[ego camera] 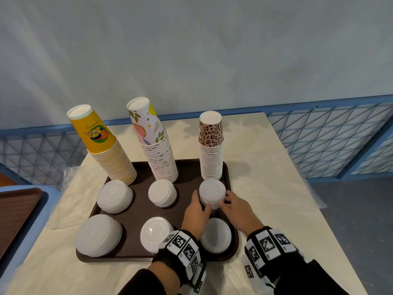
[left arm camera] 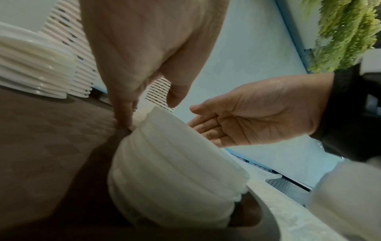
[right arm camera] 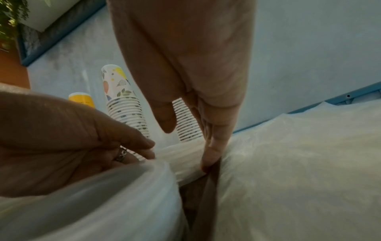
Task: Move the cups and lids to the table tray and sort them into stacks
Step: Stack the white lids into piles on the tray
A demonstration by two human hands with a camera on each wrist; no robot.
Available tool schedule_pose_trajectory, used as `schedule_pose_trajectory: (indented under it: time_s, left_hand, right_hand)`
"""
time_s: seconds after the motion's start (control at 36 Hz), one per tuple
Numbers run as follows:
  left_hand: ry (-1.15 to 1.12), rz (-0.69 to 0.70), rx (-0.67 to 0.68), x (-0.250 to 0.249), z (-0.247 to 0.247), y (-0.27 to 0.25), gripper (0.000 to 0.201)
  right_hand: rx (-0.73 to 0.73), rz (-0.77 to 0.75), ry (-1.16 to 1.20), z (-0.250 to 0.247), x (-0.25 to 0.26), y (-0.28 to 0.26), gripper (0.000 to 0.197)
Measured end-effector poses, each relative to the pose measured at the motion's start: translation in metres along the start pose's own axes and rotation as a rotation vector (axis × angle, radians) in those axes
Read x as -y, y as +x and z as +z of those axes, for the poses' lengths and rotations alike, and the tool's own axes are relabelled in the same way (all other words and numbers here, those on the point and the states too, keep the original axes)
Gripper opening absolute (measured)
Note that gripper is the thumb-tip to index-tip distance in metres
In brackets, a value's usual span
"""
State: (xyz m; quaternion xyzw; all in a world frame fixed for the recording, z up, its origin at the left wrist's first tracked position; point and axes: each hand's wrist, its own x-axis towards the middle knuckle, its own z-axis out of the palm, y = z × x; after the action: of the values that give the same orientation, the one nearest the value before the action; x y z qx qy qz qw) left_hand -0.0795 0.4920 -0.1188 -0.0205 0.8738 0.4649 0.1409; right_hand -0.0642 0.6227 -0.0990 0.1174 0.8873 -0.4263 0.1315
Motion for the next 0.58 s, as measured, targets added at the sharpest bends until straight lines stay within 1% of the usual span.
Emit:
schedule_pose_trajectory:
  time_s: [0.06,0.11,0.22,0.25,0.31,0.36,0.42,0.53,0.58]
  left_hand:
    - [0.017,0.063,-0.068,-0.009,-0.004,-0.006,0.069]
    - [0.027,0.181,-0.114,-0.023,-0.009,-0.012,0.069]
    - [0.110,0.418,-0.151,-0.056,-0.020,-0.021,0.060]
    - [0.121,0.470,-0.164,-0.063,-0.024,-0.024,0.056]
    - [0.124,0.536,-0.195,-0.073,-0.034,-0.030,0.047]
    - [0.124,0.576,-0.251,-0.075,-0.046,-0.035,0.040]
    - [0.137,0.572,-0.309,-0.068,-0.059,-0.041,0.036]
    - [0.149,0.472,-0.389,-0.038,-0.090,-0.050,0.028]
    - [0.175,0.421,-0.431,-0.022,-0.106,-0.052,0.025]
  right_hand:
    - [-0.048,-0.013,-0.026,-0.006,0.000,0.000,0.053]
    - [-0.144,-0.080,-0.036,-0.020,0.003,0.000,0.057]
    - [-0.425,-0.238,0.005,-0.061,0.021,-0.003,0.051]
    - [-0.476,-0.271,0.031,-0.071,0.027,-0.005,0.049]
    - [-0.521,-0.324,0.074,-0.084,0.039,-0.013,0.044]
    - [-0.513,-0.370,0.097,-0.087,0.051,-0.021,0.041]
    - [-0.463,-0.413,0.098,-0.080,0.061,-0.029,0.038]
    - [-0.328,-0.507,0.085,-0.041,0.077,-0.038,0.034]
    - [-0.266,-0.531,0.078,-0.018,0.085,-0.041,0.033]
